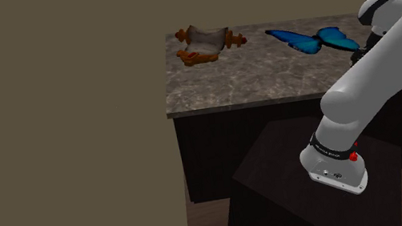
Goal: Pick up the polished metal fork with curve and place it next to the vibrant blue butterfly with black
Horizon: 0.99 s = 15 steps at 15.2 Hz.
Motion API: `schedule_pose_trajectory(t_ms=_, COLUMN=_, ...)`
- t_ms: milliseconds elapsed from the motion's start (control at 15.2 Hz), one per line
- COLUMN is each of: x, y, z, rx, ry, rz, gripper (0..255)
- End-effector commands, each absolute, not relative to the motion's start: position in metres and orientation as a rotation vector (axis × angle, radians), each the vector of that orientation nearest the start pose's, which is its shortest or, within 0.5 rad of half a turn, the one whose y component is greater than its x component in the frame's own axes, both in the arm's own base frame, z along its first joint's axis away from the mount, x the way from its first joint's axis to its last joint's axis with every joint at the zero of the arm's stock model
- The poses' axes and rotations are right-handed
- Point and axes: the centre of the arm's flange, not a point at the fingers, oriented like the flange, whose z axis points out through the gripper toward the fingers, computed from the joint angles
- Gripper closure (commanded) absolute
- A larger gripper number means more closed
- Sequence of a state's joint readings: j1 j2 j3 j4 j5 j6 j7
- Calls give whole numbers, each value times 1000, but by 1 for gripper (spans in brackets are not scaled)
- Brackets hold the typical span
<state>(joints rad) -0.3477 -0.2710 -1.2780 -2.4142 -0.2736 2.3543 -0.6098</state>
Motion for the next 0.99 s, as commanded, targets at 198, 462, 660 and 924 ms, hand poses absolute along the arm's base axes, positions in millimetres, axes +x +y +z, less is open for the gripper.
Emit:
schedule_pose_trajectory(t_ms=198, x=-29, y=-481, z=356, rx=-2891, ry=1254, rz=-120, gripper=0)
schedule_pose_trajectory(t_ms=462, x=-31, y=-479, z=392, rx=-2891, ry=1254, rz=-120, gripper=0)
schedule_pose_trajectory(t_ms=660, x=-31, y=-479, z=392, rx=-2891, ry=1254, rz=-119, gripper=0)
schedule_pose_trajectory(t_ms=924, x=-31, y=-479, z=392, rx=-2891, ry=1254, rz=-120, gripper=0)
